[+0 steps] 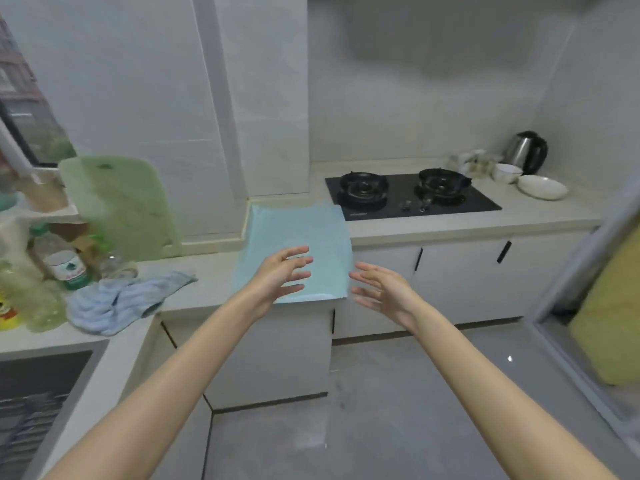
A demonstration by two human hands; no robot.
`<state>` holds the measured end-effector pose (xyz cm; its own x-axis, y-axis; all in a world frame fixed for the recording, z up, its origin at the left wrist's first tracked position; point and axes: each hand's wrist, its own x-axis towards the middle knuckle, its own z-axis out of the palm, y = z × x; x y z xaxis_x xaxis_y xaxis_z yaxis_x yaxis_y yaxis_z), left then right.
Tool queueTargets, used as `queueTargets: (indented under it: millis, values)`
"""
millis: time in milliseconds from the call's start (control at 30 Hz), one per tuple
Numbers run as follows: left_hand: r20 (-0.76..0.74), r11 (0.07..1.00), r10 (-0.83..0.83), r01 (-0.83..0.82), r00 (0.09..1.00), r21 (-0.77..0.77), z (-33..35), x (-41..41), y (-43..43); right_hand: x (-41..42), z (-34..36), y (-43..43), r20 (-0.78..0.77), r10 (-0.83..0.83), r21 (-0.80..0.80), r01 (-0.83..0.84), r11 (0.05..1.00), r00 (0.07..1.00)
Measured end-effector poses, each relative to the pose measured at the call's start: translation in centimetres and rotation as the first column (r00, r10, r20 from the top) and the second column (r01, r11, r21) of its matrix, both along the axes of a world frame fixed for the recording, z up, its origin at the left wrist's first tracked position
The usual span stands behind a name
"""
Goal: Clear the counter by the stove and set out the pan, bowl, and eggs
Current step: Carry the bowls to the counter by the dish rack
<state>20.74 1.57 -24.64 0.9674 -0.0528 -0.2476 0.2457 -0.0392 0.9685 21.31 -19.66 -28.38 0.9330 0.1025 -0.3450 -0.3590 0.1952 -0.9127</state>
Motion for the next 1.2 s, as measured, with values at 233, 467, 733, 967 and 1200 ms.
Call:
queueTargets:
  millis: [233,467,733,967,1200]
  values:
    - [-0.001,0.982,-0.191,0.191,0.982,-0.012,1.7,13.9,-8.5,9.1,1.6,-7.8,0.016,-0.211,-0.008,0.212,0.977,0.977]
    - [-0.016,0.945,-0.321,0.319,0.947,-0.067,1.4,23.6,-19.2,15.4,1.1,-17.4,0.01,-0.367,0.008,0.367,0.93,0.93]
    - [-0.018,0.913,-0.4,0.397,0.916,-0.09,-0.6,34.6,-34.5,24.8,-0.7,-31.8,0.001,-0.447,0.022,0.446,0.895,0.895]
    - [-0.039,0.905,-0.415,0.408,0.909,-0.123,-0.6,43.0,-48.0,32.1,0.1,-45.6,-0.018,-0.457,-0.016,0.457,0.889,0.889]
    - [-0.096,0.897,-0.436,0.423,0.895,-0.131,-1.3,50.8,-58.2,39.3,0.1,-56.7,-0.036,-0.498,-0.006,0.498,0.867,0.866]
